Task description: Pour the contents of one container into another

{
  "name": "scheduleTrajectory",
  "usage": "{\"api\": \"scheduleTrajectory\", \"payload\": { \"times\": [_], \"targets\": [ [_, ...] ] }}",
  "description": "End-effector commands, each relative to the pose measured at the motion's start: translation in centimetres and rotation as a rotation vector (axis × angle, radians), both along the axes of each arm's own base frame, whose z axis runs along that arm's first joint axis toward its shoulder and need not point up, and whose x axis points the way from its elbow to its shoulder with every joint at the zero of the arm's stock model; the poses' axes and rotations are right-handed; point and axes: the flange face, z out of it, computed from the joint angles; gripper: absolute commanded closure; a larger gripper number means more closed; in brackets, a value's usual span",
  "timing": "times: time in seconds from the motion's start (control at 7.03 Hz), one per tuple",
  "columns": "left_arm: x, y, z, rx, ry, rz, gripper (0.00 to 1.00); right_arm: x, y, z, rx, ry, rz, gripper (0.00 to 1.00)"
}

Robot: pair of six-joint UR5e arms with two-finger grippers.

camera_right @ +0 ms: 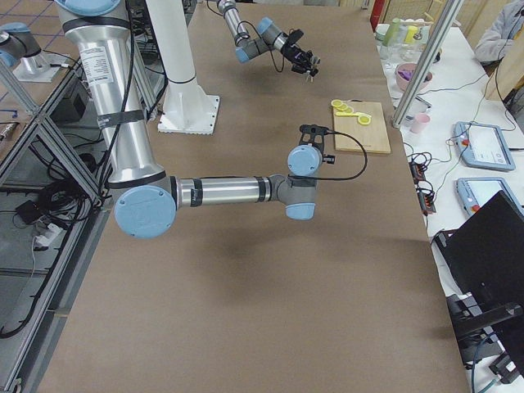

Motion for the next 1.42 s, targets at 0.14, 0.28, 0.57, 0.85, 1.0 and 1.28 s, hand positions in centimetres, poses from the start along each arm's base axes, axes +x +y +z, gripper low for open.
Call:
{"api": "scheduleTrajectory", "payload": {
  "times": [0.14, 0.28, 0.57, 0.85, 1.0, 1.28],
  "targets": [
    [3.6, 3.0, -1.6, 0.031, 0.017, 0.085, 1.0, -0.4, -0.1, -0.1, 0.03, 0.016, 0.017, 1.0],
    [3.9, 3.4, -1.0, 0.041, 0.023, 0.13, 1.0, -0.3, 0.0, 0.2, 0.039, 0.022, 0.022, 1.0],
    [3.5, 4.1, -2.0, 0.087, 0.081, 0.182, 1.0, -0.4, -0.1, -0.5, 0.044, 0.026, 0.033, 1.0],
    [2.1, 3.0, -2.8, 0.155, 0.05, 0.261, 1.0, -0.4, -0.2, -2.5, 0.047, 0.043, 0.05, 1.0],
    [1.9, 2.5, -3.2, 0.208, 0.011, 0.298, 1.0, -0.7, -0.2, -3.7, 0.045, 0.057, 0.049, 1.0],
    [2.6, 3.2, -4.8, 0.318, -0.046, 0.359, 1.0, -1.8, -0.1, -6.4, 0.067, 0.083, 0.036, 1.0]
  ]
}}
